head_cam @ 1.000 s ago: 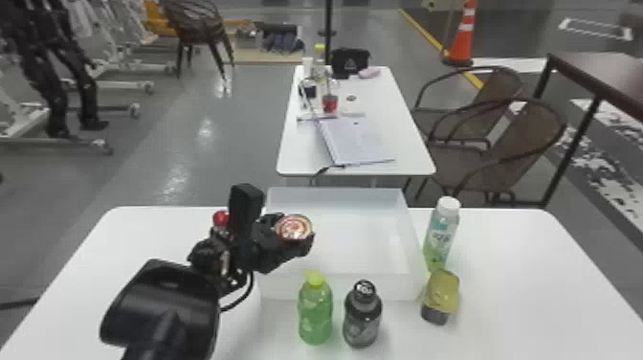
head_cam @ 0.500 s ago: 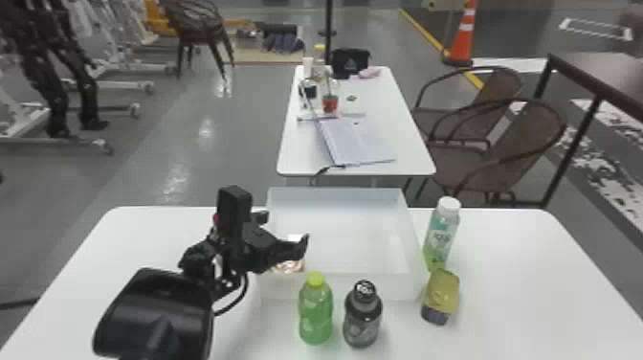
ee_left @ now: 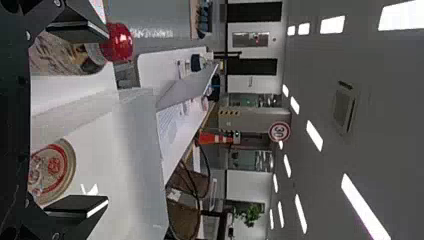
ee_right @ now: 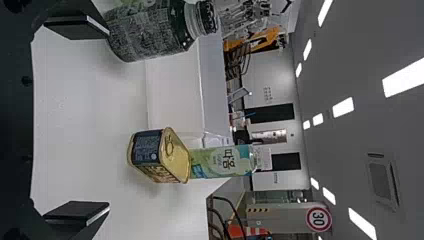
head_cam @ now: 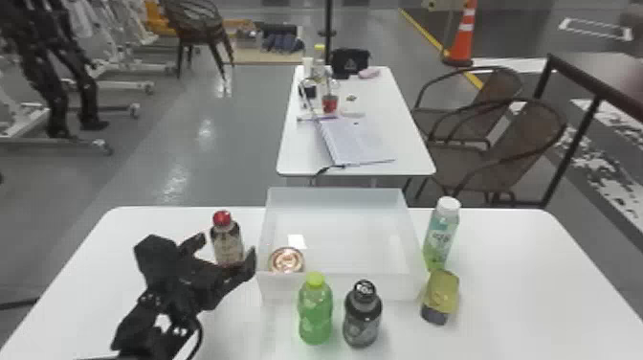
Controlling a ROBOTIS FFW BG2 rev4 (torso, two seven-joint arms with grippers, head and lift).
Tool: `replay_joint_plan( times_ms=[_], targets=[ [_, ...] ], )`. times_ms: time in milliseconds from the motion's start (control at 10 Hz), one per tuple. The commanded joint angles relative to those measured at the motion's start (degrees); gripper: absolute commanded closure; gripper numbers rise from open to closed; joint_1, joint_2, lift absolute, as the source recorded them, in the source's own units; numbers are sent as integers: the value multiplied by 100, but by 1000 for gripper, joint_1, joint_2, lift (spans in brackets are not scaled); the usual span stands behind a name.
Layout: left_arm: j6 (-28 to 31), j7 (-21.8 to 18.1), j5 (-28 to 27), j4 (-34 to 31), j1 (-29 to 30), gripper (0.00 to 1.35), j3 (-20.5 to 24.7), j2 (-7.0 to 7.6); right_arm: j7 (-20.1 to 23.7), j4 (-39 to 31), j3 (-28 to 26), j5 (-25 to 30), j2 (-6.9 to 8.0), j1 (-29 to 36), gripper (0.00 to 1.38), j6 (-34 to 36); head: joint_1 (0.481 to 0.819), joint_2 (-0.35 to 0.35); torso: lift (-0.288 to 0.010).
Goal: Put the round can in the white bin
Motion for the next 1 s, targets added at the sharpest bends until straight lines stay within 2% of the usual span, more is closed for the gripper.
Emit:
replay_joint_plan(
  times_ms=[0,100,400,500,700,900],
  targets=[
    [-222,77,162,-386,529,154,354,-18,0,-18,-7,2,-14,9,88,0,549,0,-100],
    [-468,183,347,-421,775,154,503,-18,-9,-36,-7,2,-14,35,88,0,549,0,-100],
    [-1795,596,549,-438,1592,154,767,-18,0,-53,-7,11,-41,27,88,0,549,0,-100],
    [-1822,719,751,-438,1891,154,811,-18,0,-89,-7,2,-49,53,90,0,549,0,-100],
    [-2024,807,646,-438,2313,154,978,-18,0,-150,-59,20,-49,132,90,0,549,0,-100],
    [-2120,1044,672,-438,2489,154,881,-18,-9,-176,-77,20,-49,167,90,0,549,0,-100]
  ],
)
